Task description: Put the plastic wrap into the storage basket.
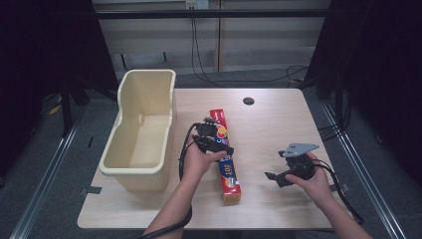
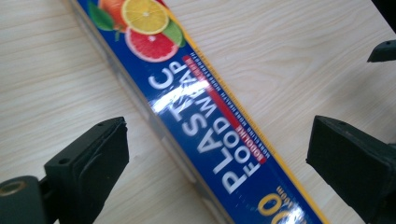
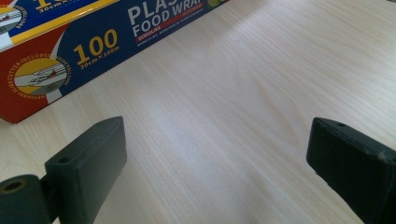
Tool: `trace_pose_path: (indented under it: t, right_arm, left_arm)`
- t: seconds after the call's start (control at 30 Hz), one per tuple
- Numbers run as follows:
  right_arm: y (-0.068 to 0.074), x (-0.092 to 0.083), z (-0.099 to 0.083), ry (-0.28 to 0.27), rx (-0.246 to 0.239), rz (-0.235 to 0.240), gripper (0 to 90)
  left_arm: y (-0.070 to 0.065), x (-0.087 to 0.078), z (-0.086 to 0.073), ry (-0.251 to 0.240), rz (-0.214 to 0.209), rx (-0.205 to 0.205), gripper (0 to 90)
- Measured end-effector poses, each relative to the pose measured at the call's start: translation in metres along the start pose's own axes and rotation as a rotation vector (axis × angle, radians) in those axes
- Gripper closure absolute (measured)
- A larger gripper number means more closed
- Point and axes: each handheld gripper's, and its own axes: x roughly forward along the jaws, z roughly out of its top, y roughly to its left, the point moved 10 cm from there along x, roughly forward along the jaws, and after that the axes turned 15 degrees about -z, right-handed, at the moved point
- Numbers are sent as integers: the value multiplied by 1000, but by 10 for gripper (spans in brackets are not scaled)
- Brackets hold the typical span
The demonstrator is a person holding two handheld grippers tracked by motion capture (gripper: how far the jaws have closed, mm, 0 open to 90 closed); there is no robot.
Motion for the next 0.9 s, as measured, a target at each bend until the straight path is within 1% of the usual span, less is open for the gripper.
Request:
trace_pose_path:
  t: [0.03,0.07,0.1,0.13,0.17,0.2,0.3,0.4,0.47,0.53,0.57,0.6,0.63,0.67,0.7,0.77,0.8,0.83,0.87,0.9]
  right_arm:
    - [1,0,0,-1,1,7,48]
    - [0,0,0,-1,-3,4,48]
    - [1,1,0,-5,-2,4,48]
    - [1,1,0,-4,-1,1,48]
    - [1,1,1,-4,-1,0,48]
    - [0,1,1,-7,0,-3,49]
    - [-1,0,1,-8,4,-11,48]
    - [-1,0,2,-16,-2,-10,48]
    - [0,0,2,-14,5,-14,48]
    - [0,0,2,-15,-2,-16,48]
    - [0,0,3,-15,2,-13,48]
    - [0,0,3,-17,1,-14,48]
    - [0,0,3,-17,1,-14,48]
    - [-1,1,3,-17,0,-17,44]
    - [0,1,3,-17,3,-14,44]
    - [-1,0,4,-21,1,-12,44]
    - [0,0,4,-21,4,-8,44]
    - [-1,0,4,-23,4,-13,44]
    - [-1,0,4,-23,4,-11,44]
    - [-1,0,4,-23,5,-11,44]
  left_arm:
    - [0,2,2,3,2,0,53]
    - [0,4,4,3,9,1,55]
    - [0,7,6,2,3,-10,55]
    - [1,9,7,9,9,-6,56]
    - [1,11,8,6,11,-14,55]
    - [1,11,8,6,11,-14,55]
    - [7,16,10,7,40,-34,55]
    - [12,20,10,2,65,-46,54]
    - [13,22,9,5,65,-52,54]
    - [17,26,7,18,72,-67,54]
    - [19,28,6,13,81,-69,54]
    - [19,30,6,14,75,-79,54]
    - [19,30,6,14,75,-79,54]
    - [22,32,3,25,88,-85,54]
    - [24,34,3,21,94,-83,54]
    - [27,36,1,15,101,-110,58]
    - [27,37,-1,19,86,-129,57]
    - [28,37,-2,23,82,-129,58]
    - [28,38,-2,13,83,-143,58]
    - [28,39,-2,15,82,-141,60]
